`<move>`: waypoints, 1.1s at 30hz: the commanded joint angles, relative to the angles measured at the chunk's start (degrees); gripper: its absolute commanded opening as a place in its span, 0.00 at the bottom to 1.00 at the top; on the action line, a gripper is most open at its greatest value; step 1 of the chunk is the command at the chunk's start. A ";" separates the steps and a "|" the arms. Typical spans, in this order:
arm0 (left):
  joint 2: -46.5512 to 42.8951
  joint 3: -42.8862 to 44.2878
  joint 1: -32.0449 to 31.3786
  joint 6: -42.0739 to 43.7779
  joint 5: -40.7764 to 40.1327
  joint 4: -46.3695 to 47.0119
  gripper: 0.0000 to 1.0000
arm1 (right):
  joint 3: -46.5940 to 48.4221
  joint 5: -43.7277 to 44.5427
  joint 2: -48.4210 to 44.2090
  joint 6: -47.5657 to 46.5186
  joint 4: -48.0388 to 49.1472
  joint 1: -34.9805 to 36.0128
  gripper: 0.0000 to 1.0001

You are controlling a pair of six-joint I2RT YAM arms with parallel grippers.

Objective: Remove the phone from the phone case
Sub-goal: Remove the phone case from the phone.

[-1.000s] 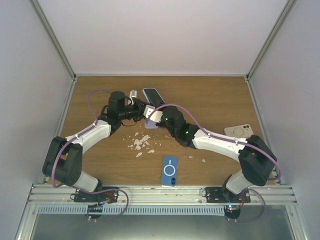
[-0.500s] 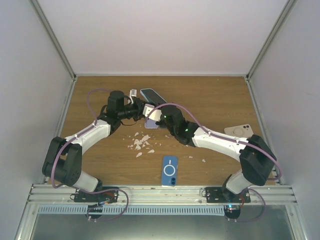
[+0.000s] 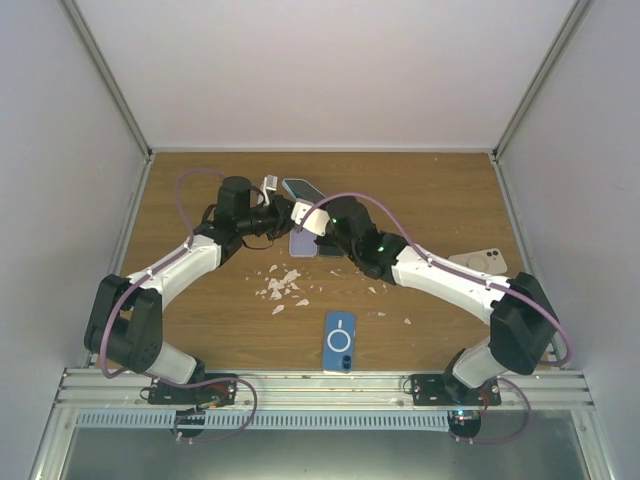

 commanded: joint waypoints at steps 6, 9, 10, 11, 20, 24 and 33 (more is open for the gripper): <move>0.02 1.03 1.42 10.99 -8.74 -10.12 0.00 | 6.35 1.02 -4.90 5.47 0.05 -3.89 0.00; 0.02 1.31 1.82 12.48 -10.44 -11.66 0.00 | 7.23 0.18 -5.23 6.78 -1.89 -4.69 0.00; 0.06 1.45 1.90 13.13 -10.78 -12.05 0.00 | 7.34 0.01 -5.34 7.03 -2.10 -4.82 0.01; 0.04 1.58 1.88 13.65 -11.28 -12.35 0.00 | 7.29 -0.14 -5.51 7.18 -2.26 -5.03 0.01; 0.02 3.52 2.18 17.85 -16.46 -16.08 0.00 | 7.47 -2.03 -6.42 9.23 -4.57 -6.44 0.00; 0.02 4.45 2.25 20.29 -19.24 -17.80 0.00 | 7.95 -2.65 -6.58 10.12 -5.38 -7.25 0.00; -0.31 4.94 2.06 23.71 -22.44 -19.41 0.00 | 9.47 -4.93 -7.15 13.10 -7.35 -10.19 0.00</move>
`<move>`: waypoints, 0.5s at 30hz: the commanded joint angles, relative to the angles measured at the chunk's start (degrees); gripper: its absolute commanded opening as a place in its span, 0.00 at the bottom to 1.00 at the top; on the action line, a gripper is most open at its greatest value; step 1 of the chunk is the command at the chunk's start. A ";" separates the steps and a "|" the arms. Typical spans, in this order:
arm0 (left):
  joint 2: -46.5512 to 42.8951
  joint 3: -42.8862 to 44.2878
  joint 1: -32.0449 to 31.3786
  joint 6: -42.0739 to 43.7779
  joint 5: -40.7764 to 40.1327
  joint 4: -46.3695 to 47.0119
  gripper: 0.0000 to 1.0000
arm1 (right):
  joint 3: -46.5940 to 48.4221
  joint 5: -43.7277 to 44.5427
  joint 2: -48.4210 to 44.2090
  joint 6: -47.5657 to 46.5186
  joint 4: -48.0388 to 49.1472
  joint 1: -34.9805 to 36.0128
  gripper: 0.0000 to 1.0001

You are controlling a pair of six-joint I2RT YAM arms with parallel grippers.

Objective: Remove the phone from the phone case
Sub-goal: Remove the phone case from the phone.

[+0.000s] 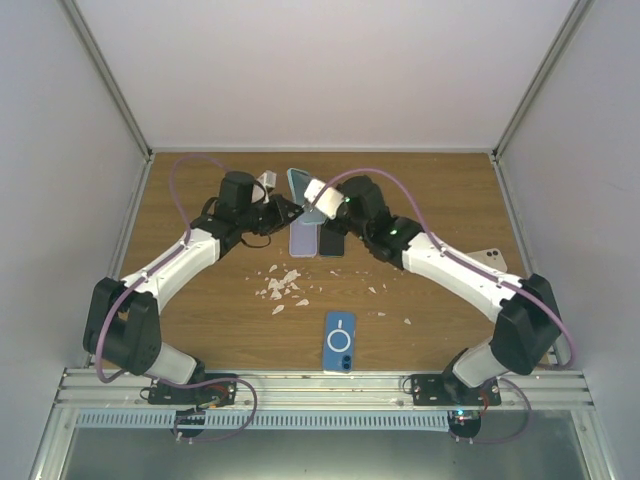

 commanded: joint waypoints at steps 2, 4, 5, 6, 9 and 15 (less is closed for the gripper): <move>-0.13 -1.36 2.87 9.96 -15.96 -7.33 0.00 | 4.21 4.19 -7.48 4.17 -1.03 -5.89 0.01; -0.48 -1.34 2.92 11.42 -16.81 -7.89 0.00 | 3.73 3.46 -8.15 4.77 -1.22 -6.62 0.01; -0.69 -1.34 3.07 11.67 -16.46 -7.80 0.00 | 3.55 3.24 -8.42 4.96 -1.25 -6.93 0.01; -0.85 -1.22 3.30 12.24 -15.76 -7.49 0.00 | 3.38 3.12 -8.66 5.06 -1.39 -7.17 0.01; -1.31 -0.40 3.47 14.27 -14.44 -6.89 0.00 | 2.94 2.68 -9.34 5.09 -1.38 -7.79 0.01; -2.29 0.09 4.79 18.76 -11.95 -6.94 0.00 | 1.29 2.01 -11.01 4.60 -1.45 -8.84 0.01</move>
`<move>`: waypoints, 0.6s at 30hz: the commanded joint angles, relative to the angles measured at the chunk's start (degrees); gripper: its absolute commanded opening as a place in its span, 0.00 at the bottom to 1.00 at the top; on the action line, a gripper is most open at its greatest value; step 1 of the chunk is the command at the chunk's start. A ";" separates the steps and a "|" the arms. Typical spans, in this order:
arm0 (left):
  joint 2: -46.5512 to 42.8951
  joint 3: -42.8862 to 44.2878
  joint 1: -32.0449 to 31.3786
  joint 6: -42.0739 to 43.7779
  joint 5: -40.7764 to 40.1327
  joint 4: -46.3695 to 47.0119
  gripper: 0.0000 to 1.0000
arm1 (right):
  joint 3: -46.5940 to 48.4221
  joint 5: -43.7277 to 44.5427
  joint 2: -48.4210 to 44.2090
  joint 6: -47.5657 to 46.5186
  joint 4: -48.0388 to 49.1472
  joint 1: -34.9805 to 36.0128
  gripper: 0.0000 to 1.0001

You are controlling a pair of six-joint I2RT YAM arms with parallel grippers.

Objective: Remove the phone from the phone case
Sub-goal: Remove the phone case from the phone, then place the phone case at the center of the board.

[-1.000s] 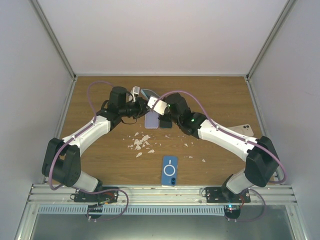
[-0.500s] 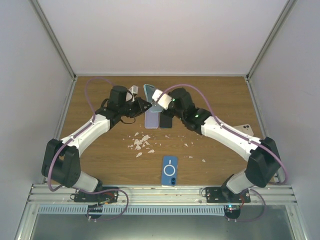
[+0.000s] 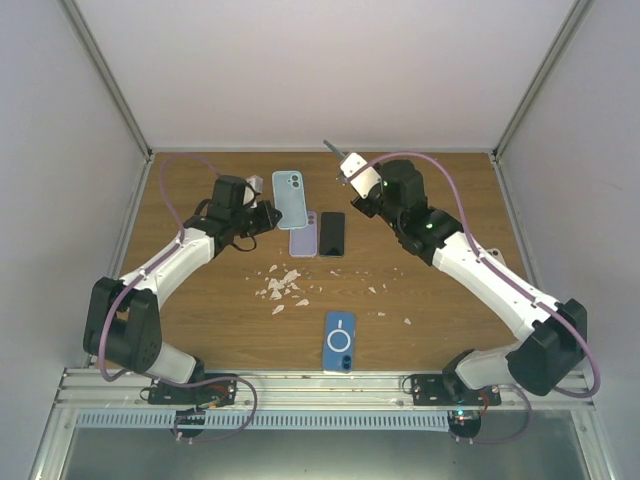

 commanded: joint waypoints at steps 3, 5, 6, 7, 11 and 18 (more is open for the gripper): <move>-2.80 1.52 2.14 8.07 3.43 1.18 0.00 | -1.68 -0.84 -3.36 0.65 1.74 -1.81 0.01; -2.92 1.80 2.83 10.32 5.22 0.33 0.00 | -2.24 -1.18 -3.91 0.65 1.66 -2.41 0.01; -2.91 2.06 3.13 11.32 5.84 -0.35 0.00 | -2.49 -1.33 -4.10 0.71 1.60 -2.76 0.00; -2.97 2.26 3.56 12.17 6.50 -1.15 0.00 | -2.57 -1.48 -4.26 0.80 1.44 -3.07 0.00; -3.51 2.69 5.51 14.51 9.86 -3.05 0.00 | -2.75 -2.13 -4.76 1.21 1.07 -4.47 0.00; -4.23 1.94 9.22 17.65 12.85 -5.59 0.00 | -2.75 -2.71 -5.12 1.70 0.56 -5.89 0.00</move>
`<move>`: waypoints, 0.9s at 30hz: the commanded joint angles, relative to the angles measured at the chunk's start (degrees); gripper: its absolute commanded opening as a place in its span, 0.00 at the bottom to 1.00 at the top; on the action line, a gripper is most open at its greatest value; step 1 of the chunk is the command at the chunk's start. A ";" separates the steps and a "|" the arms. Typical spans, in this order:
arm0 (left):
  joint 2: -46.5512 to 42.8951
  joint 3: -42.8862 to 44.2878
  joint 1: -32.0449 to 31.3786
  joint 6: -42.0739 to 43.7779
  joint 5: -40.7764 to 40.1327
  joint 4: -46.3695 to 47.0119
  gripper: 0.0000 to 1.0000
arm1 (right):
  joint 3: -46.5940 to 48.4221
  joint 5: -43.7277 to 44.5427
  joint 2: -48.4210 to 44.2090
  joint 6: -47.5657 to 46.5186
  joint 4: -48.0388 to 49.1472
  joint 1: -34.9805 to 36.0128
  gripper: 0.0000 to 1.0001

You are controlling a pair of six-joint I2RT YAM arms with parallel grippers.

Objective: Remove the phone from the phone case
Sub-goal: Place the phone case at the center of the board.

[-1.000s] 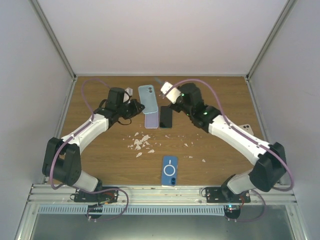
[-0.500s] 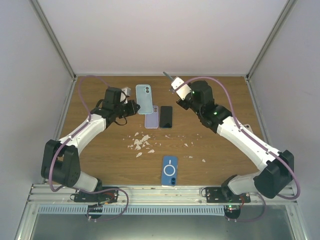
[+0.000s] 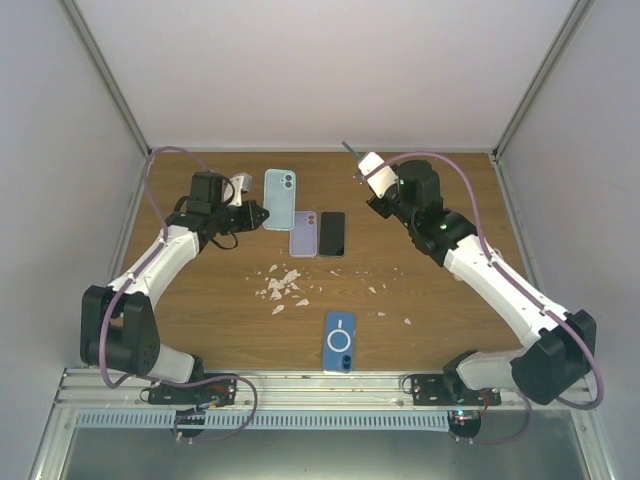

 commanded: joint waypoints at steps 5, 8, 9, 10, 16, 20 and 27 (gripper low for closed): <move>-3.11 -1.32 4.48 3.76 3.89 0.45 0.00 | 0.20 -1.80 -2.29 1.95 1.79 -2.26 0.01; -2.77 -3.03 5.68 3.53 4.30 1.32 0.00 | 0.43 -2.47 -2.34 2.54 1.52 -3.19 0.01; -2.27 -3.41 5.80 3.78 4.29 1.56 0.00 | 0.58 -2.73 -2.39 2.73 1.41 -3.48 0.01; -1.77 -3.60 5.90 4.04 4.21 1.72 0.00 | 0.70 -2.97 -2.38 2.94 1.22 -3.81 0.00; 2.48 -3.64 6.94 4.28 4.52 2.67 0.00 | 0.81 -4.66 -2.49 4.13 0.23 -5.39 0.01; 5.71 -2.92 7.16 3.63 5.93 3.00 0.00 | 1.05 -5.64 -2.18 4.95 -0.15 -6.56 0.00; 12.15 -0.70 7.25 2.76 7.23 2.29 0.00 | 1.16 -7.09 -1.59 6.01 -0.51 -7.53 0.01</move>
